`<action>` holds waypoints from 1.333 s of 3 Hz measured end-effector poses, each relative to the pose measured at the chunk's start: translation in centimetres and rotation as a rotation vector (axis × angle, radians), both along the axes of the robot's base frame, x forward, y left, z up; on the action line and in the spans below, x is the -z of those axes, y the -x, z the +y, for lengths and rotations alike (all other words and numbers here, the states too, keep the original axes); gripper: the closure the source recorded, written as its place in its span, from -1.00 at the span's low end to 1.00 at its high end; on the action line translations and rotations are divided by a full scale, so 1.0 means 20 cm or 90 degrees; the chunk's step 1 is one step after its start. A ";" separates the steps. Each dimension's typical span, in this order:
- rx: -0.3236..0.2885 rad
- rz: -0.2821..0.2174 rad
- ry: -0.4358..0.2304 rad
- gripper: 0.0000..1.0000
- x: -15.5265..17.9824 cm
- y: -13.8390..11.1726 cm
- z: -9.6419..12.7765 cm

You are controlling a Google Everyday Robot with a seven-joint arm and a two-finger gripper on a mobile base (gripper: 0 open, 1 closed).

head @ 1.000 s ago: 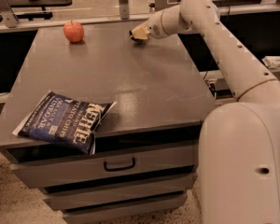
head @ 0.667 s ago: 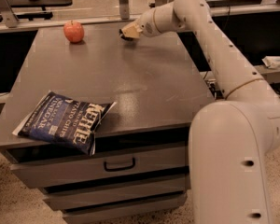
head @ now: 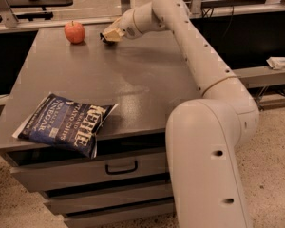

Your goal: Move rxbar chocolate near apple

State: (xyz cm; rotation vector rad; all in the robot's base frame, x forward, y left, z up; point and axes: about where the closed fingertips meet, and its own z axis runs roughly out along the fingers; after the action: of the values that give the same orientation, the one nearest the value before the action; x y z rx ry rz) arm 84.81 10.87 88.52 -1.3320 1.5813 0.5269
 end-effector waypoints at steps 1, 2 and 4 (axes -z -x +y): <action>-0.006 -0.058 0.068 1.00 0.03 -0.04 0.12; -0.001 -0.089 0.108 1.00 0.08 -0.07 0.20; 0.001 -0.097 0.127 0.05 0.12 -0.08 0.28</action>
Offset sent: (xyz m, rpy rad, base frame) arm 0.0147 0.0538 -0.0236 -0.2388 -0.2036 -0.0205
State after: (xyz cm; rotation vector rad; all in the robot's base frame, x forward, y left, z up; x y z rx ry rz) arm 86.44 16.42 86.16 -1.4826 1.5393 0.2653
